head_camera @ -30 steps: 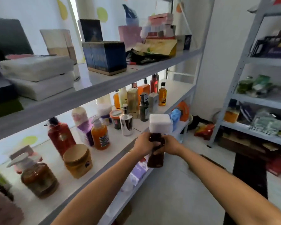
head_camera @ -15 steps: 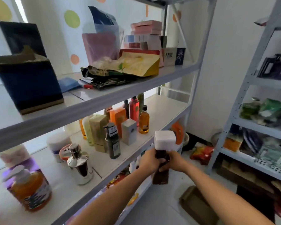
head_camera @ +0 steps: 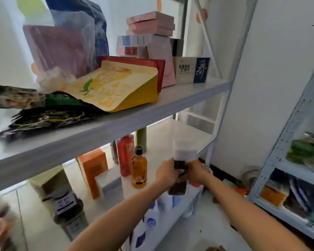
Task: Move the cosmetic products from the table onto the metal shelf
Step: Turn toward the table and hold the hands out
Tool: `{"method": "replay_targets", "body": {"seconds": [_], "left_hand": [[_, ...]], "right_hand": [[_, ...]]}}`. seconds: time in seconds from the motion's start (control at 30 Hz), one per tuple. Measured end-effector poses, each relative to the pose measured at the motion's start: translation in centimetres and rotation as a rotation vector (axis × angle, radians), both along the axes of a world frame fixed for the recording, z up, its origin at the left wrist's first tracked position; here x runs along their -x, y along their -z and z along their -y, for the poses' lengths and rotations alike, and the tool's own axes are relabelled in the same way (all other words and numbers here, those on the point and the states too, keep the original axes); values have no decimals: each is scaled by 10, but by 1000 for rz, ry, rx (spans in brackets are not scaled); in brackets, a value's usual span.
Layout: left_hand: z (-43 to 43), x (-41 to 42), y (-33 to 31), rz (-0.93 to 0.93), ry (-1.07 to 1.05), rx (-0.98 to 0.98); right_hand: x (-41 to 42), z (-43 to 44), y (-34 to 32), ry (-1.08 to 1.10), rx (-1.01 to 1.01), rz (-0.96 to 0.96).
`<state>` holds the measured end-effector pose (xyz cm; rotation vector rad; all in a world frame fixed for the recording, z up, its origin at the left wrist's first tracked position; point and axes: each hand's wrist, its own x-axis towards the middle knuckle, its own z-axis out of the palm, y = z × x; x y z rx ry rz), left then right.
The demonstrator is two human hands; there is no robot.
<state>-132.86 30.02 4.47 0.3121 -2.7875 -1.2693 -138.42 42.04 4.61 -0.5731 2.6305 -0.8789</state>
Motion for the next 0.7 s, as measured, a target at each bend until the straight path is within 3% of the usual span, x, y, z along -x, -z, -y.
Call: {"method": "replay_targets", "body": {"seconds": [0.3,0.7], "left_hand": [[15,100,12,-51,-354,-23],[15,140,17,-94,-613,-40]], "right_hand": [[133,51,12,-250,-29,-65],[202,75,24,-602,117,-33]]}}
